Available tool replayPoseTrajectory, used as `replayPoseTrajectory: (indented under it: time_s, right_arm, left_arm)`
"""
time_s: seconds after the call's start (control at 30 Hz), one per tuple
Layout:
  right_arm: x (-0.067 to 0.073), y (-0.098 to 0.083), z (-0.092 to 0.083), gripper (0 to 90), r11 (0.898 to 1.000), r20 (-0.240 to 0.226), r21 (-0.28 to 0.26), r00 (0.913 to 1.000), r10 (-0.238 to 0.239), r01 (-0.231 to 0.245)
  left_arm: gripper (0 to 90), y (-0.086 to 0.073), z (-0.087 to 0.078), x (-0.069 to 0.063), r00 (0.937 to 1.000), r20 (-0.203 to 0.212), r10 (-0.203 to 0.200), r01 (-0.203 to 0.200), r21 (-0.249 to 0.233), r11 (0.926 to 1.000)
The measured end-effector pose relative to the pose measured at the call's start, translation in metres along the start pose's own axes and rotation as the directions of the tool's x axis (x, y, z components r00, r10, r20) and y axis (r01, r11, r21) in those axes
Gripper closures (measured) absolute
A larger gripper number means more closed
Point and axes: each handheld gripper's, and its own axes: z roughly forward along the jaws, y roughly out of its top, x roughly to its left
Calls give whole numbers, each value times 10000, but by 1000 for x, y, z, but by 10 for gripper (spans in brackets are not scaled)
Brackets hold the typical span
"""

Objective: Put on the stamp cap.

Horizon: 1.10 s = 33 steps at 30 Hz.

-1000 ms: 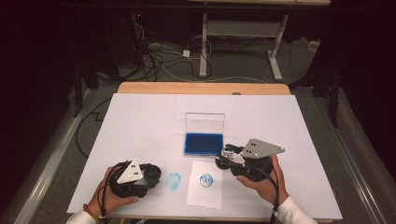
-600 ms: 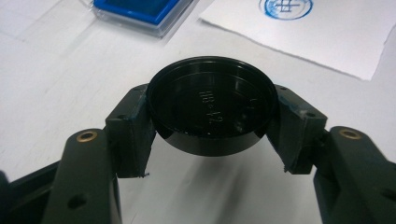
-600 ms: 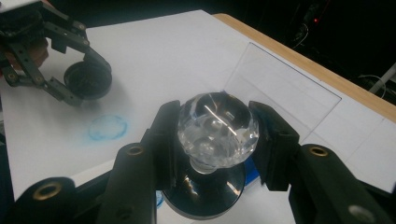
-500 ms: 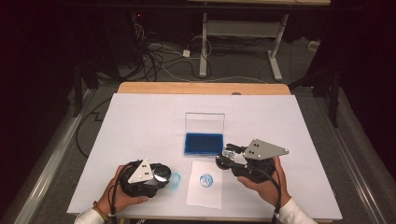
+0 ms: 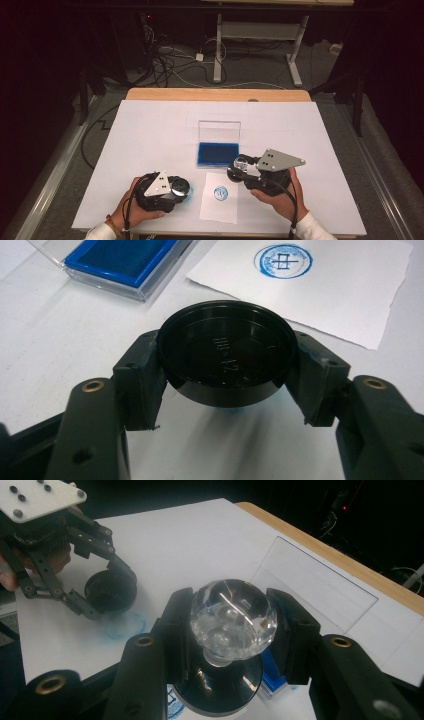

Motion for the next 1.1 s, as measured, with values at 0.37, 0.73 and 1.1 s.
replayPoseTrajectory:
  time_s: [0.37, 0.73, 1.1]
  right_arm:
    - [9, 4, 9, 570, 9999, -308, -14, 9995, -100, 99]
    - [15, 4, 14, 570, 9998, -424, -1, 9989, -205, 205]
    - [19, 7, 16, 570, 9996, -612, -92, 9978, -272, 267]
  left_arm:
    - [364, 12, 9, -7, 9993, 330, 170, -165, -152, 9997]
    - [364, 27, 19, -13, 9988, 472, 160, -136, -519, 9986]
    - [364, 41, 26, -16, 9982, 553, 237, -189, -855, 9962]
